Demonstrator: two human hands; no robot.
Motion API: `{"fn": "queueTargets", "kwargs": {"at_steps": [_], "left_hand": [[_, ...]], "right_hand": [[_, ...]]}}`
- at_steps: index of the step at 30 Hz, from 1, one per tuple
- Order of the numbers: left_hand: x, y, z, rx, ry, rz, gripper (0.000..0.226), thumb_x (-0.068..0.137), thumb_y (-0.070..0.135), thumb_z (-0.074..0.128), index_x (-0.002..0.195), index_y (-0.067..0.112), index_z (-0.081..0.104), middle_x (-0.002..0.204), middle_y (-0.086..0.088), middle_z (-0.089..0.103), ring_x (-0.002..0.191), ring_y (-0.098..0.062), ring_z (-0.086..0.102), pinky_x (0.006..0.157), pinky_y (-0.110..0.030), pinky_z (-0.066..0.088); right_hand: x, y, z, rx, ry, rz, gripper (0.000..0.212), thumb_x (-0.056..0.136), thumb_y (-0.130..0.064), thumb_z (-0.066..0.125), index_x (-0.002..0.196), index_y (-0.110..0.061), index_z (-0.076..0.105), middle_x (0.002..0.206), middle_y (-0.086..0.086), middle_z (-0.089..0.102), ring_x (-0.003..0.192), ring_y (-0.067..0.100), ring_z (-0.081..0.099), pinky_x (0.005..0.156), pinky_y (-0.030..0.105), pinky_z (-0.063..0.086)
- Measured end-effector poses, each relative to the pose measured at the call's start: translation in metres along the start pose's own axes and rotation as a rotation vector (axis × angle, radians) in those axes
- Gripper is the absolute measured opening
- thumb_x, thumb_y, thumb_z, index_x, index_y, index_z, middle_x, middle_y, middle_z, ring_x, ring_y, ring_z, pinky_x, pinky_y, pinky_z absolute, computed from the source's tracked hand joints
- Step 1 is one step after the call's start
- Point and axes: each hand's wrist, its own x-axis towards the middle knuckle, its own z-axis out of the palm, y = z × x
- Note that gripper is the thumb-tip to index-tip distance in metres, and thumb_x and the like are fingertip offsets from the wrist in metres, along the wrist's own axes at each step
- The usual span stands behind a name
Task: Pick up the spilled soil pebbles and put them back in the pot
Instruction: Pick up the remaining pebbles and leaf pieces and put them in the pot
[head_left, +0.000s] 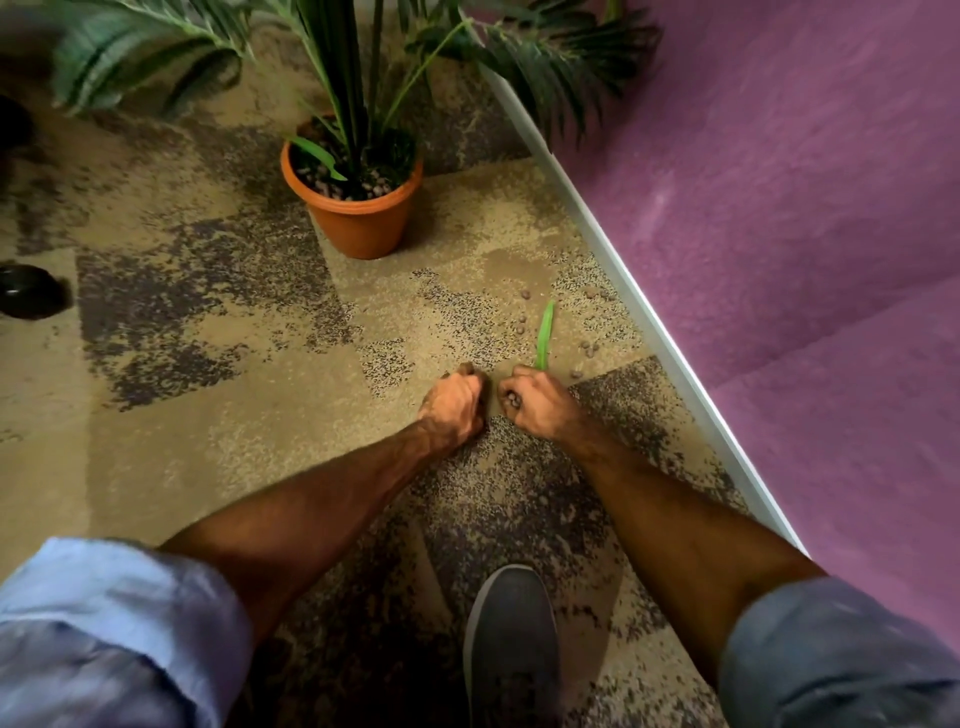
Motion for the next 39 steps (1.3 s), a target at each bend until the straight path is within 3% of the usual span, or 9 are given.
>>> {"fn": "queueTargets", "kwargs": {"at_steps": [5, 9, 11, 16, 19, 23, 28, 35, 39], "left_hand": [[-0.009, 0.002, 0.004, -0.289, -0.008, -0.163, 0.010, 0.098, 0.003, 0.064, 0.098, 0.013, 0.065, 0.090, -0.002, 0.067, 0.069, -0.012, 0.059, 0.055, -0.012, 0.050], [-0.013, -0.005, -0.007, -0.538, -0.030, -0.276, 0.015, 0.095, -0.004, 0.067, 0.109, -0.001, 0.070, 0.100, -0.015, 0.076, 0.080, -0.033, 0.077, 0.067, -0.037, 0.066], [-0.011, -0.010, -0.012, -0.590, -0.041, -0.307, 0.017, 0.095, -0.006, 0.066, 0.110, -0.004, 0.073, 0.097, -0.016, 0.077, 0.069, -0.026, 0.074, 0.060, -0.030, 0.064], [-0.006, -0.018, -0.025, -0.766, -0.065, -0.376, 0.024, 0.093, -0.006, 0.069, 0.116, -0.008, 0.076, 0.107, -0.019, 0.079, 0.086, -0.021, 0.070, 0.089, -0.031, 0.063], [-0.008, -0.016, -0.042, -1.000, -0.036, -0.429, 0.027, 0.091, -0.009, 0.072, 0.118, -0.012, 0.073, 0.120, -0.027, 0.075, 0.103, -0.031, 0.072, 0.104, -0.045, 0.058], [0.006, -0.016, -0.075, -1.411, -0.004, -0.547, 0.042, 0.095, -0.009, 0.068, 0.137, -0.008, 0.065, 0.133, -0.020, 0.070, 0.104, -0.026, 0.073, 0.090, -0.032, 0.063], [0.022, -0.034, -0.139, -1.753, 0.133, -0.504, 0.044, 0.106, -0.009, 0.048, 0.149, -0.003, 0.054, 0.102, -0.006, 0.068, 0.075, -0.011, 0.072, 0.063, -0.013, 0.060], [0.045, -0.093, -0.230, -1.783, 0.458, -0.431, 0.030, 0.104, -0.005, 0.055, 0.131, -0.001, 0.067, 0.090, -0.003, 0.074, 0.067, -0.007, 0.075, 0.060, -0.012, 0.061], [0.066, -0.123, -0.266, -1.684, 0.572, -0.441, 0.036, 0.106, -0.002, 0.053, 0.140, 0.001, 0.063, 0.132, -0.014, 0.071, 0.077, -0.007, 0.078, 0.079, -0.012, 0.061]], "right_hand": [[-0.002, -0.005, 0.000, -0.053, -0.019, -0.055, 0.033, 0.104, -0.009, 0.059, 0.136, -0.008, 0.067, 0.130, 0.010, 0.061, 0.106, 0.023, 0.067, 0.103, 0.030, 0.057], [-0.002, -0.004, -0.002, -0.053, -0.045, -0.030, 0.028, 0.105, -0.009, 0.057, 0.129, -0.007, 0.070, 0.127, 0.013, 0.064, 0.099, 0.024, 0.063, 0.098, 0.037, 0.058], [-0.002, -0.003, -0.004, 0.014, -0.025, 0.001, 0.026, 0.105, -0.012, 0.057, 0.126, -0.006, 0.071, 0.126, 0.016, 0.067, 0.110, 0.030, 0.064, 0.100, 0.038, 0.053], [0.004, -0.004, -0.006, 0.287, -0.005, 0.145, 0.021, 0.100, -0.012, 0.068, 0.119, -0.003, 0.073, 0.113, 0.010, 0.076, 0.081, 0.006, 0.070, 0.062, 0.008, 0.056], [0.010, -0.008, -0.019, 0.533, 0.039, 0.234, 0.015, 0.099, -0.005, 0.068, 0.110, -0.001, 0.077, 0.112, 0.016, 0.076, 0.101, 0.027, 0.075, 0.095, 0.036, 0.062], [0.031, -0.034, -0.049, 0.899, 0.120, 0.333, 0.023, 0.090, 0.010, 0.073, 0.113, 0.011, 0.074, 0.117, 0.030, 0.074, 0.104, 0.040, 0.074, 0.101, 0.051, 0.059], [0.068, -0.077, -0.095, 1.295, 0.098, 0.323, 0.035, 0.092, 0.012, 0.070, 0.126, 0.016, 0.067, 0.108, 0.025, 0.074, 0.078, 0.020, 0.077, 0.068, 0.019, 0.065], [0.137, -0.138, -0.156, 1.472, 0.178, 0.259, 0.027, 0.087, 0.014, 0.074, 0.114, 0.016, 0.072, 0.097, 0.019, 0.077, 0.082, 0.028, 0.077, 0.067, 0.021, 0.065], [0.174, -0.159, -0.178, 1.529, 0.188, 0.330, 0.028, 0.090, 0.016, 0.070, 0.118, 0.014, 0.070, 0.090, 0.017, 0.074, 0.073, 0.023, 0.073, 0.065, 0.023, 0.064]]}}
